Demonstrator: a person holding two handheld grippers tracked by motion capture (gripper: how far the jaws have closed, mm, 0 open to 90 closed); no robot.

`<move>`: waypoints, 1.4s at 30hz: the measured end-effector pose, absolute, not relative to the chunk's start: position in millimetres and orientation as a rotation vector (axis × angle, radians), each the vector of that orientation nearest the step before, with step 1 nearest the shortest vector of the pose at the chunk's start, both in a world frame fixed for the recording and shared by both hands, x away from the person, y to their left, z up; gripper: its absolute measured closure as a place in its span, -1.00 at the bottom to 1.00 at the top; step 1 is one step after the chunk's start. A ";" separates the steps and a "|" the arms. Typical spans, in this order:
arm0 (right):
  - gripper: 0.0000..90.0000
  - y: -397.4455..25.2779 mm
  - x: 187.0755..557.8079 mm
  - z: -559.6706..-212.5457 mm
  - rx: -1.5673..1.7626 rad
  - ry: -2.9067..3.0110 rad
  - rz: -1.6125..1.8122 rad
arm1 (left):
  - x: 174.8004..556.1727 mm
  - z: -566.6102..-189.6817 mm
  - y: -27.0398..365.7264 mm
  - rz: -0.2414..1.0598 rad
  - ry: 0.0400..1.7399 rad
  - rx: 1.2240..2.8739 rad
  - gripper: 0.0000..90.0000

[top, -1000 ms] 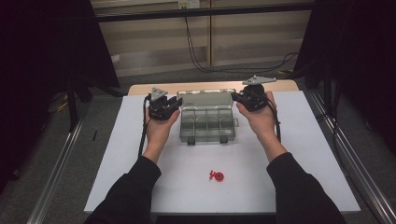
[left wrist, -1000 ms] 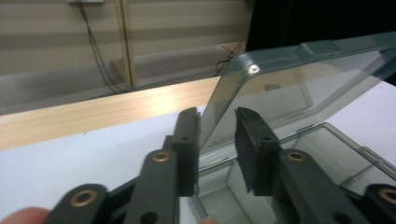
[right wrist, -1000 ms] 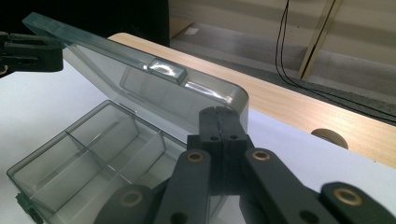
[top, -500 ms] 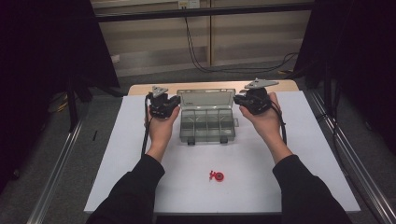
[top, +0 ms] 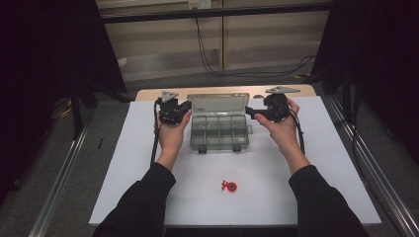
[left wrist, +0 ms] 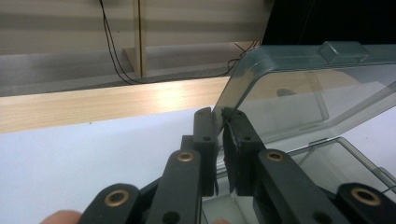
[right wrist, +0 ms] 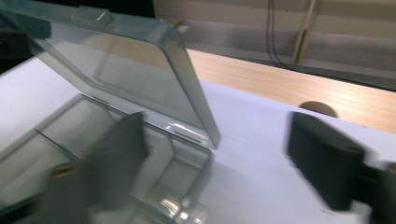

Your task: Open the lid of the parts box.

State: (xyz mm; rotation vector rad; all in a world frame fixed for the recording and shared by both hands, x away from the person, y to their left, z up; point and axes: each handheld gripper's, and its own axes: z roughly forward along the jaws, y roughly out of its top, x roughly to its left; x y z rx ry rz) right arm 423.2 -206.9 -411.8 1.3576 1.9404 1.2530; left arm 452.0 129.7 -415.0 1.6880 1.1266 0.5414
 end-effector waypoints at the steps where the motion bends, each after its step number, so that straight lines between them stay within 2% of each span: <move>1: -0.06 -204.0 425.4 -414.9 1.367 1.929 1.245 | 452.0 -414.9 130.0 0.542 1.128 1.686 0.87; 3: -0.02 -202.2 426.2 -415.9 1.373 1.918 1.238 | 452.0 -414.9 130.2 0.544 1.131 1.684 0.87; 4: 0.13 -196.8 427.2 -418.4 1.359 1.916 1.227 | 452.2 -415.0 130.4 0.543 1.127 1.684 0.88; 9: 0.33 -186.1 428.9 -423.0 1.305 1.922 1.171 | 451.6 -415.4 129.0 0.545 1.134 1.671 0.88; 11: 0.48 -184.1 430.6 -424.7 1.330 1.885 1.173 | 451.6 -415.7 128.8 0.548 1.137 1.668 0.89; 14: 0.53 -182.8 431.9 -425.1 1.327 1.877 1.193 | 452.3 -416.3 129.4 0.548 1.138 1.664 0.87; 19: 0.78 -181.3 435.9 -426.3 1.383 1.843 1.202 | 454.6 -418.2 129.7 0.541 1.137 1.654 0.86; 35: 0.92 -176.1 442.1 -428.8 1.383 1.787 1.176 | 468.1 -428.5 133.1 0.518 1.105 1.655 0.91; 42: 0.94 -175.5 445.6 -427.8 1.406 1.781 1.165 | 474.8 -434.7 132.8 0.502 1.122 1.666 0.82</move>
